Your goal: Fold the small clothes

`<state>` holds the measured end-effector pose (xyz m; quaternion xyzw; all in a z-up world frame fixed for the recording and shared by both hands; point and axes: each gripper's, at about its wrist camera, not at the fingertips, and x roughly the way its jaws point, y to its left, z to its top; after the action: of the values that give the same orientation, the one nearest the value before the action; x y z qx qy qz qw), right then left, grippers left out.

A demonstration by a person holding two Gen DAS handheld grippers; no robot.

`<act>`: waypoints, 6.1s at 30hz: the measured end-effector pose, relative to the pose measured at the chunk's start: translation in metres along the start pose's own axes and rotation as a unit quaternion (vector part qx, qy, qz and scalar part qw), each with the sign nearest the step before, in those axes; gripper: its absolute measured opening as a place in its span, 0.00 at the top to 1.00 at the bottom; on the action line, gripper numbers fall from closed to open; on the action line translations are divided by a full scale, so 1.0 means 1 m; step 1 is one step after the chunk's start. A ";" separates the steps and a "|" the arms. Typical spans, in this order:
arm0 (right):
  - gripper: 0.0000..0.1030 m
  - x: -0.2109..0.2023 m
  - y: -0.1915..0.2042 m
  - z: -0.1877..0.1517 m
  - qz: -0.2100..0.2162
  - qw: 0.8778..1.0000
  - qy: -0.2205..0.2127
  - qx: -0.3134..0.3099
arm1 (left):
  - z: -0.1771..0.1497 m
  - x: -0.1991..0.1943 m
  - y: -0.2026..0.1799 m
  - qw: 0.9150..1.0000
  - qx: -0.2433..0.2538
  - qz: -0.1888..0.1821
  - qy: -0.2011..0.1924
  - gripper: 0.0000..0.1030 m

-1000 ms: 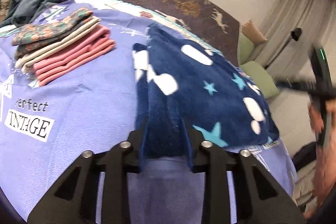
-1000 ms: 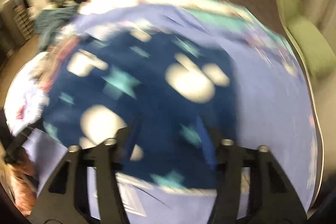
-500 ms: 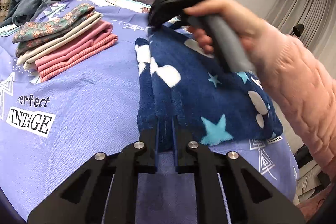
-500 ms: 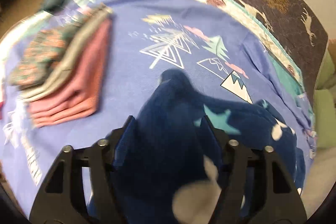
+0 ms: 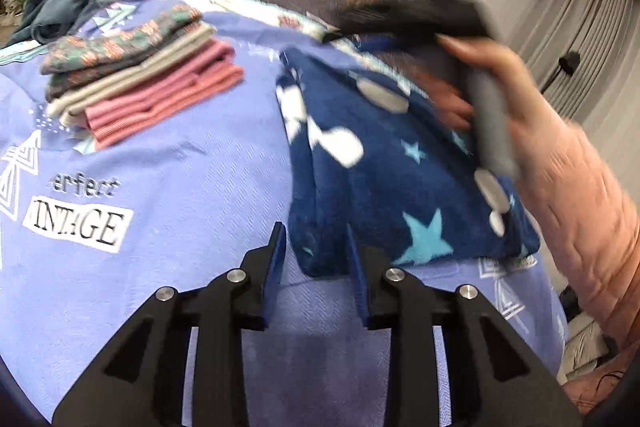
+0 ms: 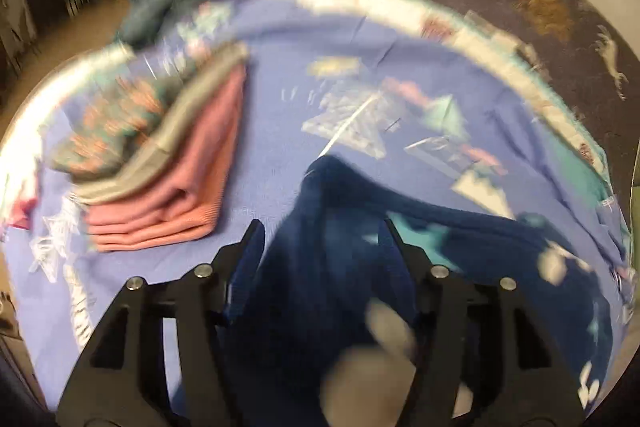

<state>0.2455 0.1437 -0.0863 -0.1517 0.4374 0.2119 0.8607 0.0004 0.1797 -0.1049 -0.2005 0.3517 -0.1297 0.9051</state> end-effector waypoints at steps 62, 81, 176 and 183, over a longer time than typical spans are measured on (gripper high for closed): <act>0.38 0.021 -0.180 -0.092 -0.075 0.959 0.075 0.263 | 0.016 0.044 -0.007 0.998 0.004 0.026 0.048 0.33; 0.23 -0.143 0.039 -0.186 -0.011 0.990 -0.080 -0.112 | 0.027 0.011 0.009 1.000 -0.006 0.014 -0.002 0.33; 0.76 -0.221 -0.224 -0.348 0.064 0.875 -0.198 0.437 | 0.069 0.245 -0.357 0.928 0.281 -0.143 0.198 0.56; 0.70 -0.207 -0.246 -0.379 0.120 0.844 -0.182 0.490 | 0.093 0.197 -0.356 0.926 0.315 -0.167 0.126 0.43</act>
<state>-0.0022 -0.2862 -0.1144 0.3845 0.3344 0.0951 0.8552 0.1729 -0.1845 0.0043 0.0567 0.3656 -0.4075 0.8349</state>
